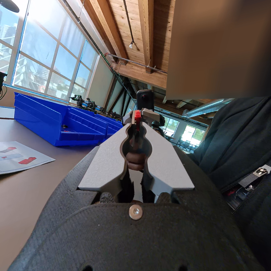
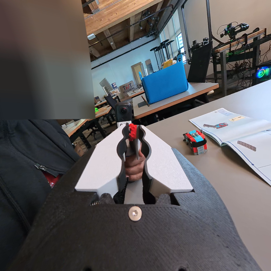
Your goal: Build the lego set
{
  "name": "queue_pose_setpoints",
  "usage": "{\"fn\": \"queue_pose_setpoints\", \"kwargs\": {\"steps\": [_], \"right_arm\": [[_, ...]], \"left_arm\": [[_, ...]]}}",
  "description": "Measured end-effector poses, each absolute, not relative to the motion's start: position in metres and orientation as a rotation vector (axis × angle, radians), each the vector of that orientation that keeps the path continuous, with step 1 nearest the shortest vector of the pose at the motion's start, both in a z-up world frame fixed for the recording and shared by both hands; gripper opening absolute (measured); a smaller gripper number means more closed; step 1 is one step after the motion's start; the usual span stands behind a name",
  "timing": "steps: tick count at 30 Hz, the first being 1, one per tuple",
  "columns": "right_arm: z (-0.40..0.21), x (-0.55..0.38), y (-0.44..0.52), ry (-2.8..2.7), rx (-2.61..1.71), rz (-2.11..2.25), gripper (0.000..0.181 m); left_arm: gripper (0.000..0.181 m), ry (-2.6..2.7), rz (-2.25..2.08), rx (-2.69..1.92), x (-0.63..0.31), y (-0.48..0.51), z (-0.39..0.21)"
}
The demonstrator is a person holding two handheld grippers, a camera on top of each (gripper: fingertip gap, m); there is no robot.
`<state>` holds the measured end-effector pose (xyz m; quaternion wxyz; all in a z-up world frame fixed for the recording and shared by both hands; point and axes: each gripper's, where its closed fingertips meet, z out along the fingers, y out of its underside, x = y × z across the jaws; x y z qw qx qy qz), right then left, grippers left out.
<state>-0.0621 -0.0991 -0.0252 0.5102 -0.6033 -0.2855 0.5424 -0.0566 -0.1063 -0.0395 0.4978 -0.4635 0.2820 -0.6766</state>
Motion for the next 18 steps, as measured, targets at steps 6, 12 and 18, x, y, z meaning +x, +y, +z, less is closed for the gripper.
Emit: {"fn": "queue_pose_setpoints", "kwargs": {"steps": [6, 12, 18], "right_arm": [[-0.0240, -0.0626, -0.1005, -0.687, -1.442, 1.303, 0.011], [-0.0242, -0.0629, -0.1006, -0.686, -1.432, 1.298, 0.011], [-0.0265, -0.0625, -0.0970, -0.680, -1.451, 1.278, 0.013]], "left_arm": [[0.008, 0.686, -1.644, -1.113, -0.0572, -0.1077, -0.0384], [0.008, 0.688, -1.643, -1.113, -0.0575, -0.1079, -0.0384], [0.008, 0.670, -1.668, -1.128, -0.0573, -0.1056, -0.0400]]}}
